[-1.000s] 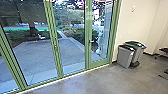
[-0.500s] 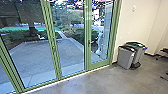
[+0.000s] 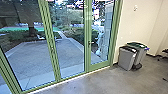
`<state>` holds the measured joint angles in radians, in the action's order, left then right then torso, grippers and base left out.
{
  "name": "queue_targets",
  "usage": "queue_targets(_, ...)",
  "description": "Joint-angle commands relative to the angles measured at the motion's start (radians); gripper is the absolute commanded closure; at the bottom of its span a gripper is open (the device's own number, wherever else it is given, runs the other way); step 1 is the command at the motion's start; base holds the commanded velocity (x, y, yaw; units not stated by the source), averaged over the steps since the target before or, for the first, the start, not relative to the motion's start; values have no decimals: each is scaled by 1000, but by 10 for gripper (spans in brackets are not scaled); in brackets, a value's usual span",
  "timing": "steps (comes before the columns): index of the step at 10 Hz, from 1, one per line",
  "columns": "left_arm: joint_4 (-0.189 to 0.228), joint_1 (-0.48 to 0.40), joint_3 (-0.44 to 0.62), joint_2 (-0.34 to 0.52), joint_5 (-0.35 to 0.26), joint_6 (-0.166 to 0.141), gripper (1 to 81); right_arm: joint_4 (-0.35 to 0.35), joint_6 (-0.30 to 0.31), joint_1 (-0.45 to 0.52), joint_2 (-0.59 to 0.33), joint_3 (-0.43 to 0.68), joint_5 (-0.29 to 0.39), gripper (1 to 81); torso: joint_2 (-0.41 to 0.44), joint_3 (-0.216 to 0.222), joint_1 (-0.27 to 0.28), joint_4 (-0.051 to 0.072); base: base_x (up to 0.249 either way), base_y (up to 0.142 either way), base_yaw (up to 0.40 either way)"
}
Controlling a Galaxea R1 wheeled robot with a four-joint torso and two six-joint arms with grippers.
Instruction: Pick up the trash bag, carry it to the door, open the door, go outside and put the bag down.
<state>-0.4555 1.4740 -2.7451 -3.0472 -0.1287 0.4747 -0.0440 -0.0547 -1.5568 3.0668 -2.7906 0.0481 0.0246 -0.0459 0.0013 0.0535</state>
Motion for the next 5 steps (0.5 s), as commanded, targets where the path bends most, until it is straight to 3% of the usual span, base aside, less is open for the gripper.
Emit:
queue_targets(1, 5, -44, 8, -7, -81, 19, 811, 4, -5, 37, 6, -4, 64, 10, 0, 0, 0, 0, 151, -65, 0)
queue_targets(5, 5, -42, 8, -6, -81, 22, 811, 4, -5, 37, 6, -4, 64, 10, 0, 0, 0, 0, 153, -69, 0)
